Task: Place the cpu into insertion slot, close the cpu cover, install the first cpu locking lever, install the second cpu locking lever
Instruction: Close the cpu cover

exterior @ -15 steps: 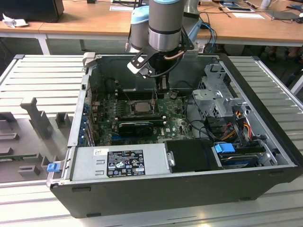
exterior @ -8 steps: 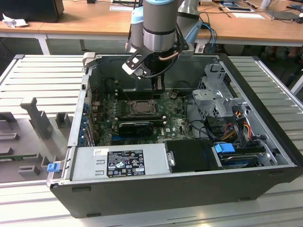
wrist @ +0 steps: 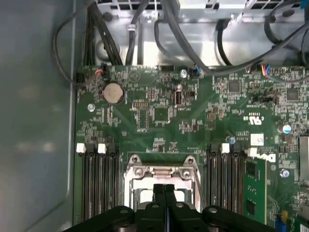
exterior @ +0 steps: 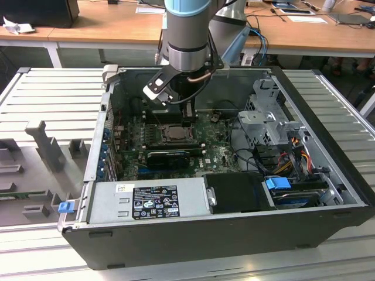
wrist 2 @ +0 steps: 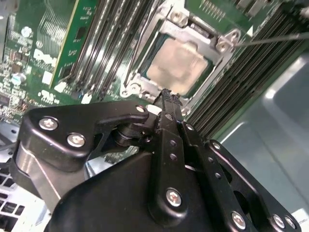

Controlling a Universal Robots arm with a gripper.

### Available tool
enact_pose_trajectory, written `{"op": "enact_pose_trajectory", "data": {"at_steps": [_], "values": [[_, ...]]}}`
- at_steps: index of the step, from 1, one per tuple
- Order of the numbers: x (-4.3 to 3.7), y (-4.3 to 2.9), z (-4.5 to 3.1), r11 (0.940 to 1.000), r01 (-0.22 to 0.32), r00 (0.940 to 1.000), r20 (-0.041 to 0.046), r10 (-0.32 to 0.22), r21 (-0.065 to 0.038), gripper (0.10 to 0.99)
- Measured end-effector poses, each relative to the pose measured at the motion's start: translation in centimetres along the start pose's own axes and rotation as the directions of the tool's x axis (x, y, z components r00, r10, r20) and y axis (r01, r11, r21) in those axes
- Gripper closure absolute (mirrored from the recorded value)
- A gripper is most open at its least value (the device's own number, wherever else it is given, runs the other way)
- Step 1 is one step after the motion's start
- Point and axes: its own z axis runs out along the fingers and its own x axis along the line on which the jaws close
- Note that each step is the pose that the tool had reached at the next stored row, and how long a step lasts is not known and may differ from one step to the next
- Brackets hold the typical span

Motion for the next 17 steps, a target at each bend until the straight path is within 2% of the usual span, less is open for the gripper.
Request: {"op": "enact_pose_trajectory", "data": {"at_steps": [2,7,10,17], "values": [[0.00,-0.44,0.03,1.0000,0.004,1.0000,-0.0020,-0.004,0.000,0.980],[-0.02,-1.00,0.13,0.9996,0.027,0.9996,-0.0120,-0.027,0.001,0.980],[-0.01,-1.39,0.11,0.9996,0.028,0.9995,-0.0131,-0.028,0.001,0.980],[-0.01,-1.66,0.09,0.9996,0.029,0.9995,-0.0131,-0.029,0.001,0.980]]}}
